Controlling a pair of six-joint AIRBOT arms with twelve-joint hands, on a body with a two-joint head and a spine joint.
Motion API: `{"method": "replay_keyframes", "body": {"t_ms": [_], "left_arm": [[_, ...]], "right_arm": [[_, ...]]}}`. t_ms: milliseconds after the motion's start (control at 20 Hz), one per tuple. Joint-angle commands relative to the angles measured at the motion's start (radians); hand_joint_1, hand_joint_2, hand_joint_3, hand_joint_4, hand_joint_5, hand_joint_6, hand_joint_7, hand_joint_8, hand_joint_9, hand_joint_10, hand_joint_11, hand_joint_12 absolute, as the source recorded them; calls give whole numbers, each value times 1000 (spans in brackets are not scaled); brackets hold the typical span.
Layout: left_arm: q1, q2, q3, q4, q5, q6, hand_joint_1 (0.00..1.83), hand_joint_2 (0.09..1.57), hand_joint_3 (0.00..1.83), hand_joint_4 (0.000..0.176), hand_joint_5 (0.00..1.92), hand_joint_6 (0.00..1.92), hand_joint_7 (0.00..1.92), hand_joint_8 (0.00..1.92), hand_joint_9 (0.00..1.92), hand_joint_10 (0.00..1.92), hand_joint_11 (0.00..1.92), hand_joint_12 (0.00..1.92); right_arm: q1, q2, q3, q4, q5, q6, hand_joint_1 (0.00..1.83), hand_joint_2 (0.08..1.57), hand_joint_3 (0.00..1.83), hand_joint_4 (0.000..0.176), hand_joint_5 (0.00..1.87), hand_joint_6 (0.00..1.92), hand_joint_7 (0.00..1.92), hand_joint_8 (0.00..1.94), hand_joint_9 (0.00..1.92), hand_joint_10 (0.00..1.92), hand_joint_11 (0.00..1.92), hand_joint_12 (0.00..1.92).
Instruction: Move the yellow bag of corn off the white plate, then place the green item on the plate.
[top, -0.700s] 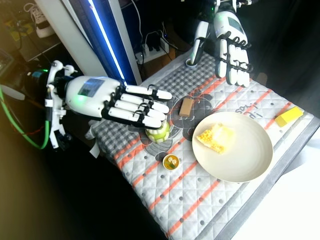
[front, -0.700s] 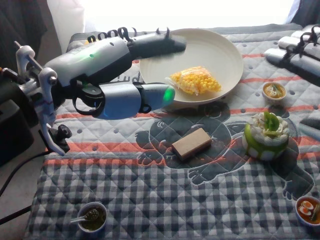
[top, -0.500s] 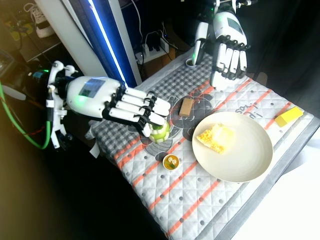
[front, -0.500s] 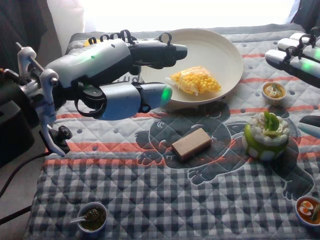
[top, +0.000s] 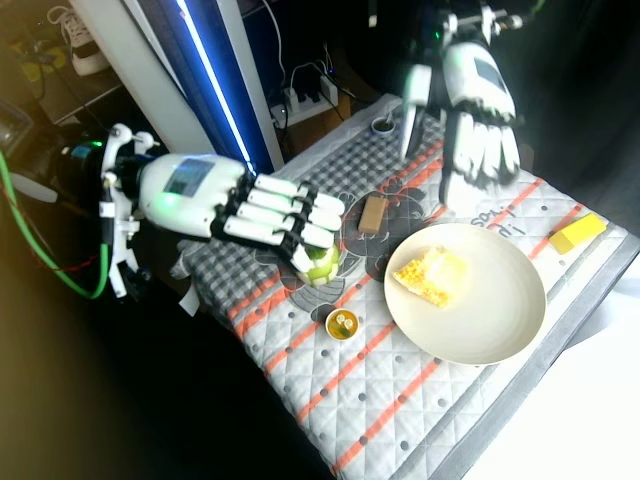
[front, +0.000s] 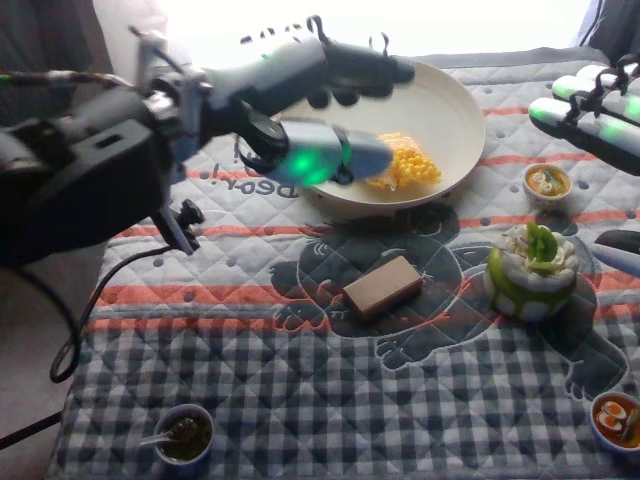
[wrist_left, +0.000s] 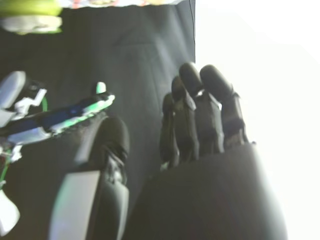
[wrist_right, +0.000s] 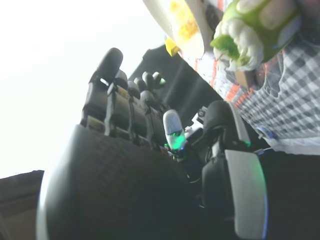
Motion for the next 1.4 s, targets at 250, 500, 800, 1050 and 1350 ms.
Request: {"method": "replay_keyframes", "body": {"t_ms": [250,500,800,1050,1350], "left_arm": [[-38,-132,115,-175,64,242,869,937,0,13,474,30,309,610,24,1616,178,1913],[-44,-132,123,-209,37,245,984,926,0,58,381,10,201,132,3,773,0,1740],[-57,-178,170,-220,63,254,1083,883,0,35,389,25,232,33,0,656,0,1660],[-29,-237,233,-273,118,254,865,987,13,46,351,27,277,27,0,1009,0,1783],[4,-254,267,-317,148,254,182,1056,969,0,760,1905,967,1919,1172,1921,1371,1921]], "right_arm": [[10,-4,6,-4,126,14,634,1299,2,4,98,3,75,1,102,11,0,746],[9,-4,6,-3,126,18,602,1299,0,0,97,7,96,7,145,18,0,1016],[7,-6,8,-3,126,21,613,1297,0,0,88,1,66,1,107,1,0,1022],[7,-7,8,-3,126,24,574,1297,0,14,95,4,83,3,122,6,0,977],[2,-10,9,-2,126,31,596,1303,1,0,108,3,75,0,102,5,0,822]]}}
